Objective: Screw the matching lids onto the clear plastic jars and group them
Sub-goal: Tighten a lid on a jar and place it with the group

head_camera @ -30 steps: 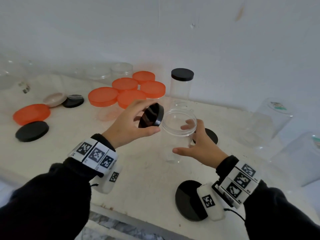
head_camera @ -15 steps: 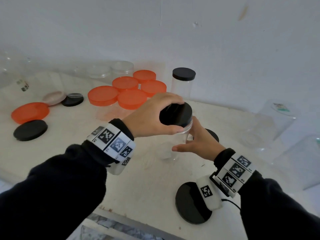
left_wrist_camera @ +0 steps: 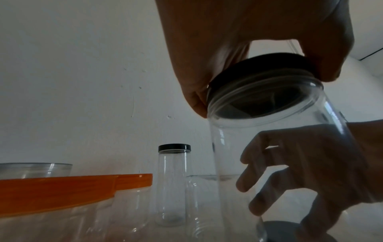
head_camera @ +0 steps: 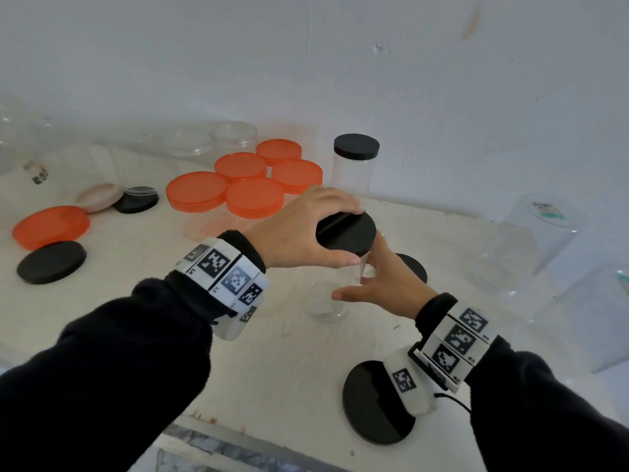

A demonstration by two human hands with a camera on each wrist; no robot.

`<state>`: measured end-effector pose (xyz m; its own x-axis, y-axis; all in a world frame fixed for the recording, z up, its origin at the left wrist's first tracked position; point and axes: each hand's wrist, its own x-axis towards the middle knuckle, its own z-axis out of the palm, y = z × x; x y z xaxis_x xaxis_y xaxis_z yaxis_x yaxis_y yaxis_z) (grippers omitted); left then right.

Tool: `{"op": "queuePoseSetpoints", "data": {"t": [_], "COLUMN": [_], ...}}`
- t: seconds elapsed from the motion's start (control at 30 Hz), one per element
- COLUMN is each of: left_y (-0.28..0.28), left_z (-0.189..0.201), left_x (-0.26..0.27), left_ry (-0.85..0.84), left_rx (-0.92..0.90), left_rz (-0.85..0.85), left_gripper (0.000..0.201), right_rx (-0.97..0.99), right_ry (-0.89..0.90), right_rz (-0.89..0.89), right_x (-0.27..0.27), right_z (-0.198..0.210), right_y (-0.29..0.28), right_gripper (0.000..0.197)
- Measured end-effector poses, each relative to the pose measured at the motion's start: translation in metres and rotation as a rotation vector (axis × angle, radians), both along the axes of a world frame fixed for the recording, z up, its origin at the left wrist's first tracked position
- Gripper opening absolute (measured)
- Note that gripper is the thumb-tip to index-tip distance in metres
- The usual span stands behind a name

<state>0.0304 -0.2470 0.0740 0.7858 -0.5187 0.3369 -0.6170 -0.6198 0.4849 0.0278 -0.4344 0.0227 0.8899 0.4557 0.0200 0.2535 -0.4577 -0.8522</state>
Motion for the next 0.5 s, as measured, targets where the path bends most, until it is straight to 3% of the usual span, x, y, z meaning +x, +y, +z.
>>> {"op": "queuePoseSetpoints", "data": {"t": [0.17,0.27,0.37,0.5], "left_y": [-0.001,0.006,0.019,0.023], "left_z": [-0.001,-0.006,-0.017,-0.035], "left_x": [-0.002,-0.005,-0.008,-0.014], "left_ry": [0.025,0.098,0.231,0.385], "left_rx": [-0.042,-0.082,-0.175,-0.343], "left_rz": [0.004,-0.005,0.034,0.080], "left_gripper": [0.081,0.102,0.125,0.133], "right_rx": [-0.008,-0.062,-0.044,-0.181], "right_ry": [0.006,0.021,0.012,-0.144], "right_rz": [0.048,0.119,0.056,0.107], "right_x": [-0.001,-0.003,-0.005,-0.008], "right_z": [0.003,0.013,0.041,0.085], "right_y": [-0.001,-0.005,-0.011,-0.008], "right_gripper": [0.097,0.109,0.118,0.105]}}
